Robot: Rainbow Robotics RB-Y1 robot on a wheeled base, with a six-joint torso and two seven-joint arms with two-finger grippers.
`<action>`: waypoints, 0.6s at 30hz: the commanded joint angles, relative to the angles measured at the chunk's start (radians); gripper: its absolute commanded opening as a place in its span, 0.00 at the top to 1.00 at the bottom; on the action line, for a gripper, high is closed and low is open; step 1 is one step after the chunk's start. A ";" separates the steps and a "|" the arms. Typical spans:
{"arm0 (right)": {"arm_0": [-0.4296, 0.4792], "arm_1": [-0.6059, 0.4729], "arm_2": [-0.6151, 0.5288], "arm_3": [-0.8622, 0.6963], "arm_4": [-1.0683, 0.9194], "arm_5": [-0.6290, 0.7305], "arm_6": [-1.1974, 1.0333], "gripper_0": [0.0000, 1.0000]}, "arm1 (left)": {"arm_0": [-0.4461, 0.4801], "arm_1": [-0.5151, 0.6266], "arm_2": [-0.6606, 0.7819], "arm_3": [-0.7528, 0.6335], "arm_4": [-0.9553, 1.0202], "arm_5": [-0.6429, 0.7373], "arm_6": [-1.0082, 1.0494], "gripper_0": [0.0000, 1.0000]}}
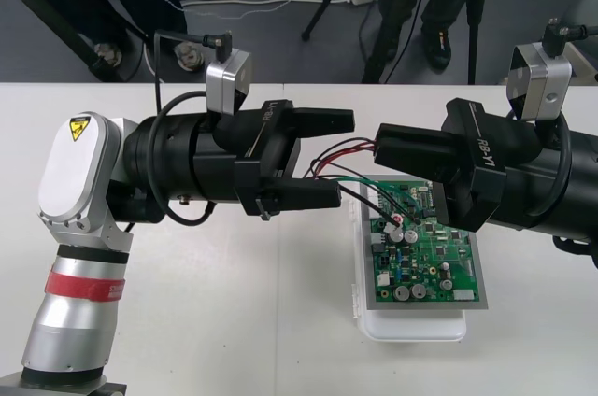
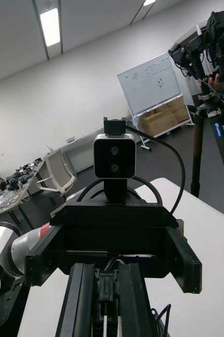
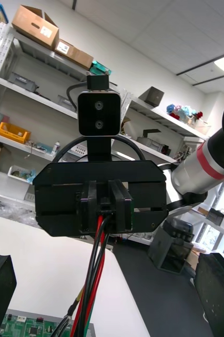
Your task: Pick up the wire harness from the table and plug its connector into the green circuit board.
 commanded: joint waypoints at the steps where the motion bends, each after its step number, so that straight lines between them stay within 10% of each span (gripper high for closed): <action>1: -0.032 0.017 0.014 -0.031 0.004 0.015 -0.059 1.00 | -0.058 -0.003 -0.035 -0.011 0.017 -0.032 -0.070 0.00; 18: -0.031 0.034 0.014 -0.031 0.004 0.018 -0.056 1.00 | -0.098 0.072 -0.126 -0.011 0.054 -0.032 -0.059 0.00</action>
